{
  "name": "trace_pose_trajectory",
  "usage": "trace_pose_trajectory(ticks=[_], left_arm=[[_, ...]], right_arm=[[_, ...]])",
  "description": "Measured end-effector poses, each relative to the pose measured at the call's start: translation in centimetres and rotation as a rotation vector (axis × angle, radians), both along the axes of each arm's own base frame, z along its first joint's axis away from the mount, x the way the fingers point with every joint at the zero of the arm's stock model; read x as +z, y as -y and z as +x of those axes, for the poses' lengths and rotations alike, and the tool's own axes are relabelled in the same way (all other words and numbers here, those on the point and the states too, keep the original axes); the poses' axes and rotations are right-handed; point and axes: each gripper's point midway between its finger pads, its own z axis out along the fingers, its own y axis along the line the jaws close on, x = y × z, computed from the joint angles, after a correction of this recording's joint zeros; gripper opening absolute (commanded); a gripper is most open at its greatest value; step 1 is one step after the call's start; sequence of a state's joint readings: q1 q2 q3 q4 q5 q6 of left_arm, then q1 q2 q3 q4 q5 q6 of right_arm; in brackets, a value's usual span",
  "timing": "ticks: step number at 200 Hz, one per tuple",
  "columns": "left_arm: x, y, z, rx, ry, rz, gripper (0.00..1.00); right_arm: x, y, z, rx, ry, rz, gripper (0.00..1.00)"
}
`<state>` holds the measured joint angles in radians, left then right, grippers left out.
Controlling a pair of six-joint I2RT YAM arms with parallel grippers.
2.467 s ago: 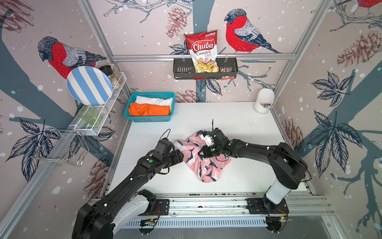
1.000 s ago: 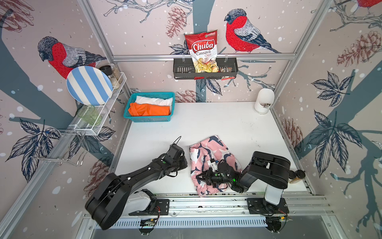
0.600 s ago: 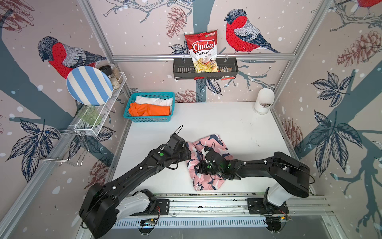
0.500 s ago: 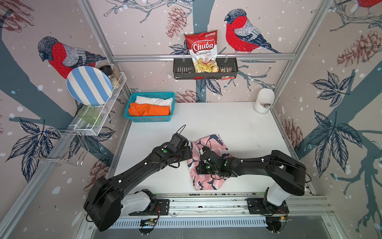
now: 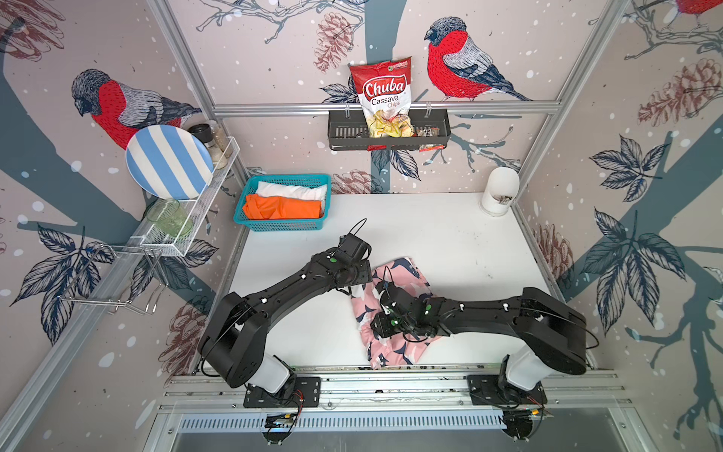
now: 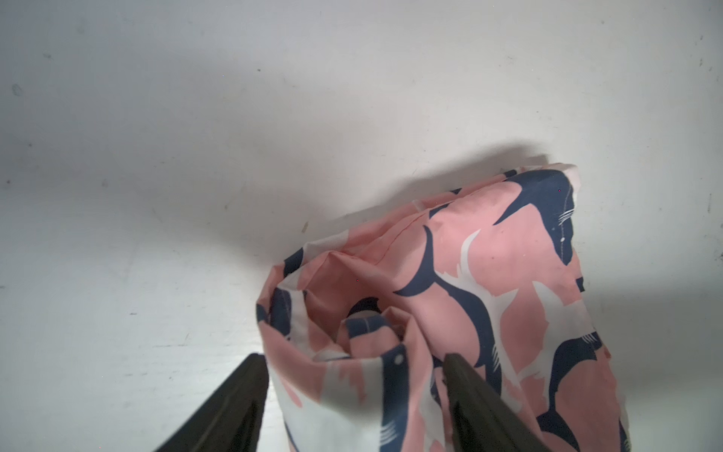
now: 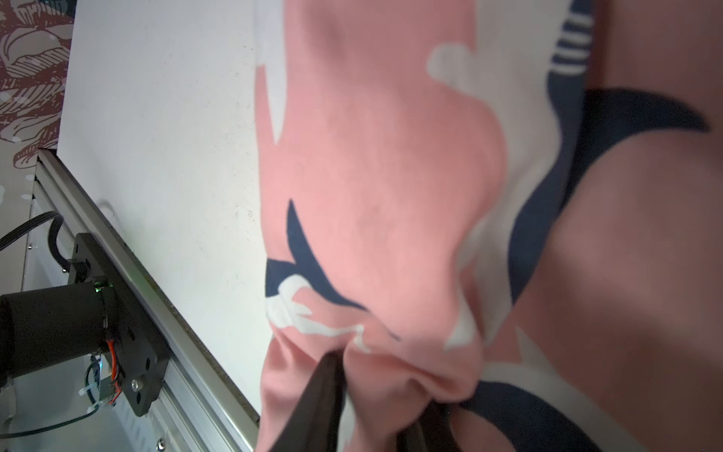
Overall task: Roll up the shorts
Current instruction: Roll the shorts at the center of the board.
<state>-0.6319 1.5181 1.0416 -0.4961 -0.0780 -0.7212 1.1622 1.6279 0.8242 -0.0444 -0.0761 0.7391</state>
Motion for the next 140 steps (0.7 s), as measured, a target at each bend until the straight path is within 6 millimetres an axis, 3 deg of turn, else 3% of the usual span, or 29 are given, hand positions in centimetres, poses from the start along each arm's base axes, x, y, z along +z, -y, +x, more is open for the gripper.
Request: trace_pose_trajectory(ticks=[25, 44, 74, 93, 109, 119, 140], left_arm=[[-2.6, -0.5, -0.1, -0.011, -0.050, 0.049, 0.45], [-5.3, -1.5, -0.7, -0.014, -0.103, 0.085, 0.26], [-8.1, -2.5, -1.2, -0.023, -0.162, 0.110, 0.20], [-8.5, -2.2, -0.8, -0.032, -0.160, 0.096, 0.20], [-8.7, -2.0, -0.4, -0.044, -0.154, 0.094, 0.20], [-8.7, -1.8, -0.1, -0.047, -0.149, 0.087, 0.20], [-8.6, -1.5, 0.3, -0.057, -0.134, 0.073, 0.20]], right_arm=[[0.6, 0.9, 0.9, -0.052, 0.073, -0.093, 0.63], [2.2, 1.6, 0.8, -0.082, 0.144, -0.160, 0.66], [5.6, 0.7, -0.3, -0.088, 0.265, -0.232, 0.66], [6.7, -1.2, -2.2, -0.056, 0.334, -0.281, 0.80], [6.4, -2.9, -3.8, -0.009, 0.383, -0.349, 1.00], [5.7, -4.0, -4.6, 0.003, 0.410, -0.392, 1.00], [3.5, -4.0, -4.7, 0.025, 0.468, -0.537, 1.00]])
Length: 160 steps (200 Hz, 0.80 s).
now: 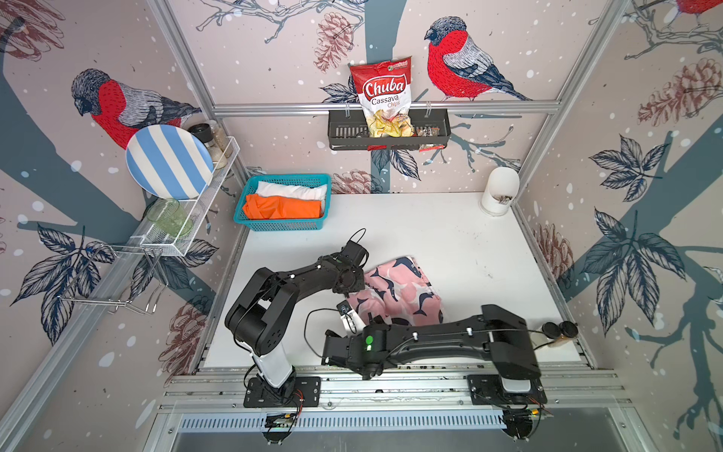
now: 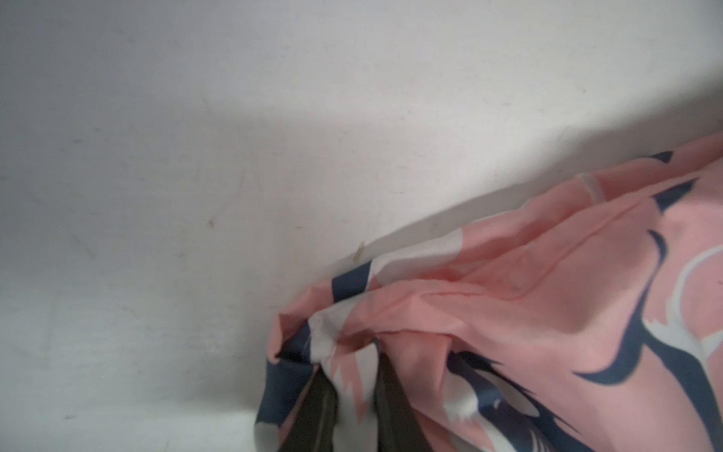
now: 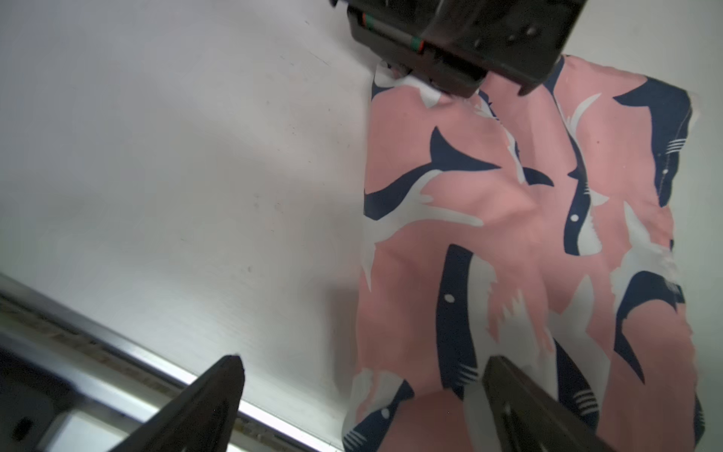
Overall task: Roll up the shorts
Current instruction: Roll the shorts at the center of the board.
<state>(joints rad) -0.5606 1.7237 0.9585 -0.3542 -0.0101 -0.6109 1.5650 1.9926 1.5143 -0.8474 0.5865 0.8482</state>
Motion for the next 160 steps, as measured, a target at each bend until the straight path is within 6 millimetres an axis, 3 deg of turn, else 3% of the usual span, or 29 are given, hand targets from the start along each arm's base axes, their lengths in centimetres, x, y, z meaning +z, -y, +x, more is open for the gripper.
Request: trace_pose_trajectory(ticks=[45, 56, 98, 127, 148, 160], left_arm=[[0.0, -0.1, 0.1, -0.009, 0.007, -0.023, 0.20], [0.0, -0.2, 0.1, -0.006, 0.007, -0.031, 0.20], [0.0, -1.3, -0.3, 0.020, 0.028, -0.094, 0.19], [0.1, -2.9, -1.5, 0.045, 0.039, -0.106, 0.21], [0.3, -4.2, -2.4, 0.073, 0.031, -0.097, 0.33], [0.7, -5.2, -3.1, 0.094, 0.017, -0.070, 0.44]], right_arm=[[-4.4, 3.6, 1.3, -0.030, 0.084, -0.275, 0.98], [-4.5, 4.7, 2.0, -0.041, 0.128, -0.311, 0.89], [-5.5, 8.7, 3.0, -0.038, 0.128, -0.385, 0.37], [-5.4, 9.7, 3.4, 0.010, 0.089, -0.366, 0.10], [-5.5, 8.8, 2.7, 0.080, -0.008, -0.264, 0.00], [-5.6, 8.2, 2.2, 0.114, -0.101, -0.179, 0.00]])
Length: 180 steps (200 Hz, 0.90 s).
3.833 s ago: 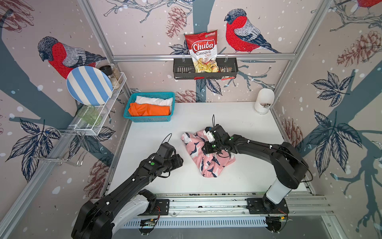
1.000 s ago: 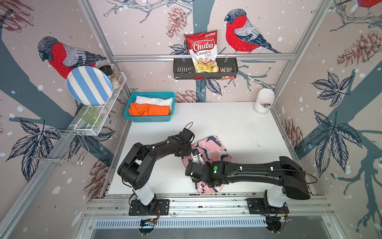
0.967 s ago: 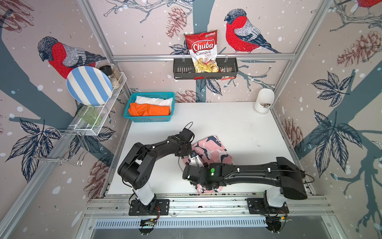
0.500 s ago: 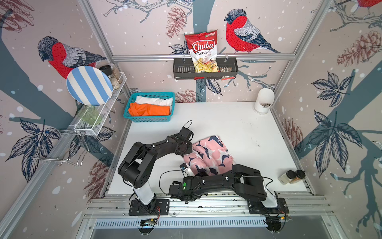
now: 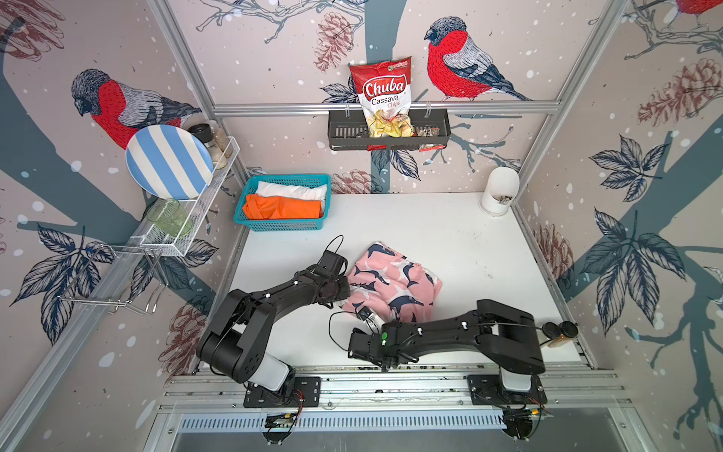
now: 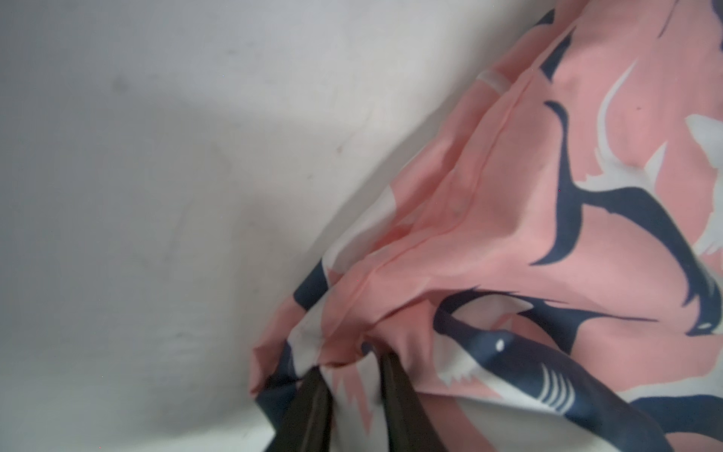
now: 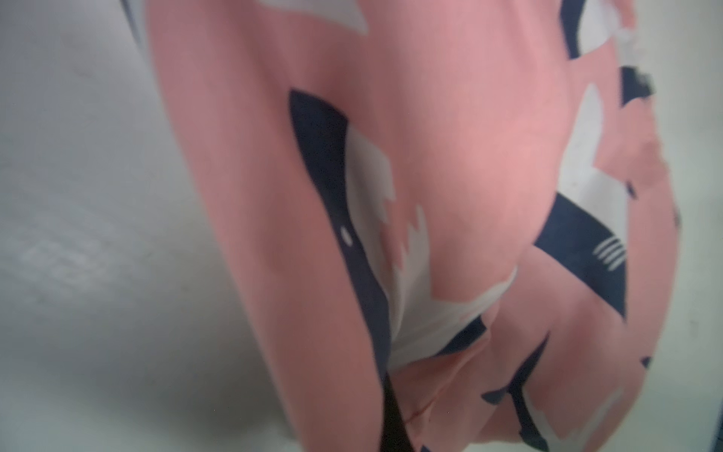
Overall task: Roll up the shorts
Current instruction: Roll the shorts at the center of the board.
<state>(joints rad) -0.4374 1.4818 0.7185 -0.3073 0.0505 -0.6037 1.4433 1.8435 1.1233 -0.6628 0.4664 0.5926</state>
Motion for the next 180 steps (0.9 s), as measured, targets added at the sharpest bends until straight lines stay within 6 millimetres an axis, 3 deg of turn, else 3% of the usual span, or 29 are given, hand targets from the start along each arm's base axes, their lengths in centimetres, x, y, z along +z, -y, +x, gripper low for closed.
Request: trace_pose_trajectory(ticks=[16, 29, 56, 80, 111, 133, 159, 170, 180], left_arm=[[1.4, -1.2, -0.3, 0.029, 0.013, 0.023, 0.59], [3.8, -1.7, 0.2, 0.049, 0.066, 0.021, 0.65], [8.5, -2.3, 1.0, 0.077, 0.170, 0.002, 0.68], [10.5, -2.6, 0.6, 0.085, 0.200, -0.011, 0.68], [9.5, -2.0, -0.8, 0.082, 0.162, -0.036, 0.73], [8.0, -0.2, -1.9, 0.053, 0.113, -0.101, 0.77], [5.9, 1.9, -1.8, 0.048, 0.063, -0.192, 0.78], [5.4, 2.8, -1.1, 0.045, 0.055, -0.227, 0.76], [5.2, 3.4, -0.5, 0.044, 0.059, -0.246, 0.68]], right_arm=[[0.0, -0.9, -0.4, 0.009, -0.137, 0.123, 0.00], [0.4, -1.7, -0.7, 0.010, -0.246, 0.235, 0.00], [1.6, -3.7, -1.2, 0.029, -0.469, 0.482, 0.00], [2.2, -4.6, -1.1, 0.018, -0.656, 0.646, 0.00], [2.7, -4.4, -0.3, -0.019, -0.813, 0.834, 0.00], [1.7, -2.3, 1.0, -0.146, -0.896, 0.931, 0.00], [0.8, -0.7, 1.2, -0.232, -0.960, 0.980, 0.00], [0.6, -0.1, 1.4, -0.258, -0.968, 0.998, 0.00], [0.4, 0.4, 1.6, -0.291, -0.973, 1.006, 0.00]])
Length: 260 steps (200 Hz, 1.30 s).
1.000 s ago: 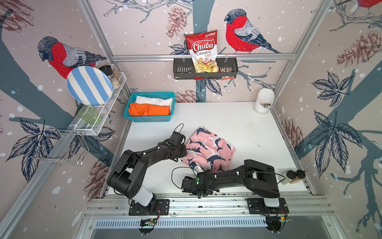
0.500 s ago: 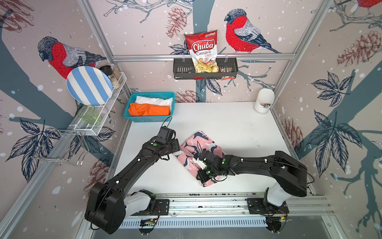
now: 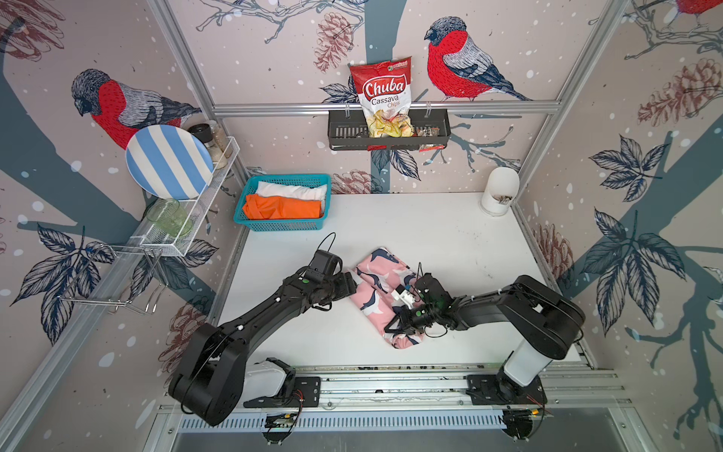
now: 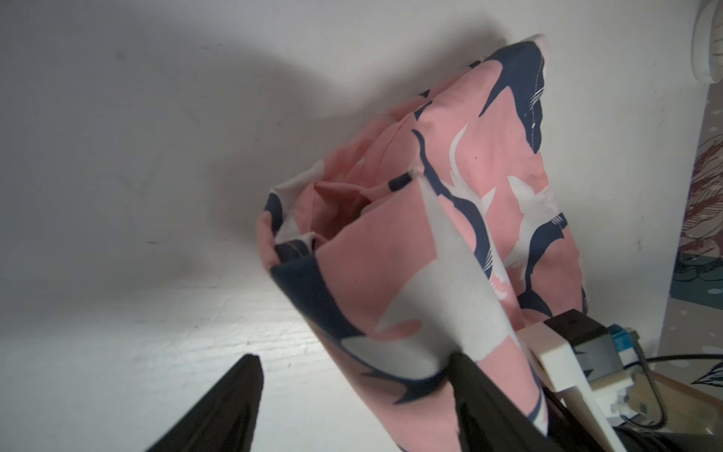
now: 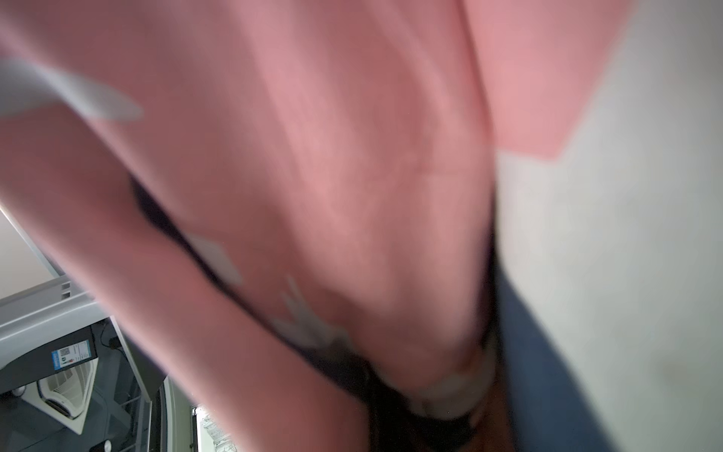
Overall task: Roll up the shorts
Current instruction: Roll the shorts at the center of the board.
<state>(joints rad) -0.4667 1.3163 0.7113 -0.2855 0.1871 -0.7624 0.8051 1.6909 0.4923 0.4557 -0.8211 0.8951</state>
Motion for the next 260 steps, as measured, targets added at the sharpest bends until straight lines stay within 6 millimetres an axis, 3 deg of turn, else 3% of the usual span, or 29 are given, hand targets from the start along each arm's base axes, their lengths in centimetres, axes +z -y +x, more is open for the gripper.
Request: trace_pose_trajectory(ticks=[6, 22, 40, 84, 118, 138, 186, 215, 229, 260], left_arm=[[-0.1, 0.4, 0.5, 0.001, 0.002, -0.009, 0.60], [-0.2, 0.9, 1.8, 0.013, 0.012, -0.013, 0.36], [-0.6, 0.9, 3.0, 0.022, 0.034, 0.014, 0.21], [-2.2, 0.8, 3.5, 0.024, 0.009, 0.027, 0.15], [-2.2, 1.1, 3.6, 0.011, 0.005, 0.016, 0.15], [-2.0, 1.3, 3.7, 0.005, 0.007, 0.008, 0.15], [-2.0, 1.5, 3.8, -0.014, 0.007, 0.011, 0.15], [-2.1, 1.6, 3.8, -0.019, 0.002, 0.008, 0.17], [-2.0, 1.7, 3.9, -0.023, 0.003, 0.004, 0.18], [-1.9, 1.7, 3.9, -0.025, 0.002, 0.001, 0.19]], right_arm=[[-0.1, 0.3, 0.1, -0.007, -0.002, -0.002, 0.00], [0.1, 0.7, 0.5, -0.031, 0.003, -0.022, 0.17], [0.9, 0.7, 1.7, -0.053, 0.084, -0.092, 0.32], [5.8, -0.3, 4.0, -0.080, 0.431, -0.323, 0.78], [9.0, -1.8, 4.2, -0.057, 0.745, -0.576, 0.93], [9.0, -3.0, 3.9, 0.004, 0.916, -0.722, 1.00], [5.4, -6.0, 5.3, 0.157, 1.221, -1.050, 1.00], [2.3, -5.6, 6.1, 0.255, 1.291, -1.169, 0.96], [1.3, -4.9, 6.9, 0.263, 1.326, -1.223, 0.83], [0.1, -3.6, 7.7, 0.279, 1.357, -1.271, 0.34]])
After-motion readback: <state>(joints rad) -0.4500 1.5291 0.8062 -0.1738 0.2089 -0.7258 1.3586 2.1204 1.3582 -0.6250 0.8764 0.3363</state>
